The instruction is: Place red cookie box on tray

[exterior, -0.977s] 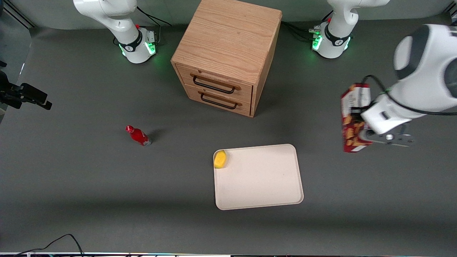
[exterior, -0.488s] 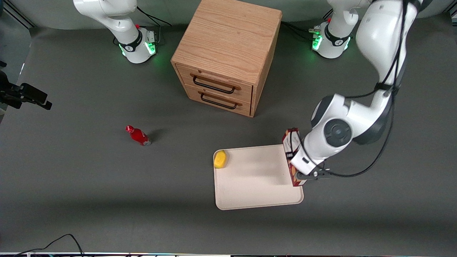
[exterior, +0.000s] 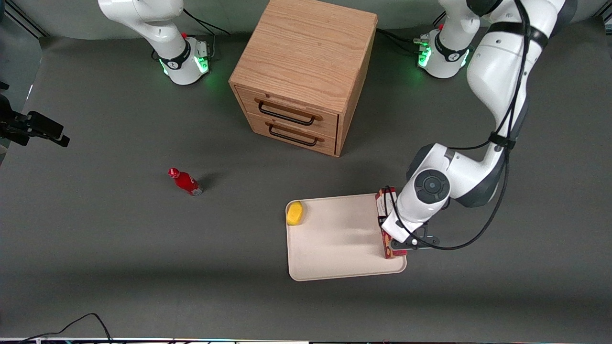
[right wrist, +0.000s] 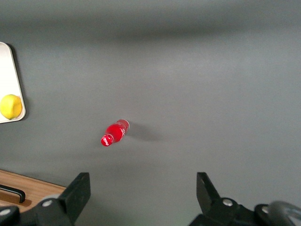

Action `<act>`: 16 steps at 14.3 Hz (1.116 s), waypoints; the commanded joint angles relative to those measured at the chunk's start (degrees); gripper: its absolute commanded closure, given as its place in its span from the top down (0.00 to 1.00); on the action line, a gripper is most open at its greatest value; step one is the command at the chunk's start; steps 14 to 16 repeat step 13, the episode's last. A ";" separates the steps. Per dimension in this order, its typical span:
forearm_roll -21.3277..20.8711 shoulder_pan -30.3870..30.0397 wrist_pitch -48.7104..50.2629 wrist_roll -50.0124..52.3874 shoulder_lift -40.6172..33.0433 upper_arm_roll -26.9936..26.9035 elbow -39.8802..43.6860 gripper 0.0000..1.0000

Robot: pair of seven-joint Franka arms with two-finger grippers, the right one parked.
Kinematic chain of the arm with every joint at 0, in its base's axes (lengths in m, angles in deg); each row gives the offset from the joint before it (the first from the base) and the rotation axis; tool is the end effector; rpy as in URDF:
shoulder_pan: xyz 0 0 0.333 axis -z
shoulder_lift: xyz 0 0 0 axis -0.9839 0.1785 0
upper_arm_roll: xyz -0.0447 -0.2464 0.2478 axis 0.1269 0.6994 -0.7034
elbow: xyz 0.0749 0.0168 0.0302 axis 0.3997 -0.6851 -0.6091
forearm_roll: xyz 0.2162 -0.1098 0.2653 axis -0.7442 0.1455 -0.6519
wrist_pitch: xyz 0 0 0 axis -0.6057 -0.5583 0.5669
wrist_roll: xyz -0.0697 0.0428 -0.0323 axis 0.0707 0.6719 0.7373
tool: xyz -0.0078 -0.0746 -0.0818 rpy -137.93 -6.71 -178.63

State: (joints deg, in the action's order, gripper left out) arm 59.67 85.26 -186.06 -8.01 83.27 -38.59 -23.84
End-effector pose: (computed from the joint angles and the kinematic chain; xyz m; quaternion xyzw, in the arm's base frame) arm 0.6586 -0.2462 0.3387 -0.9992 -0.0284 -0.0190 0.0228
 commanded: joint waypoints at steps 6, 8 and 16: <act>18.85 -1.41 32.02 -31.26 -29.32 -14.38 -1.64 1.00; 19.74 -1.32 40.14 -38.85 -41.17 -20.02 -7.32 1.00; 18.78 -1.32 45.25 -42.88 -43.51 -22.49 -5.16 1.00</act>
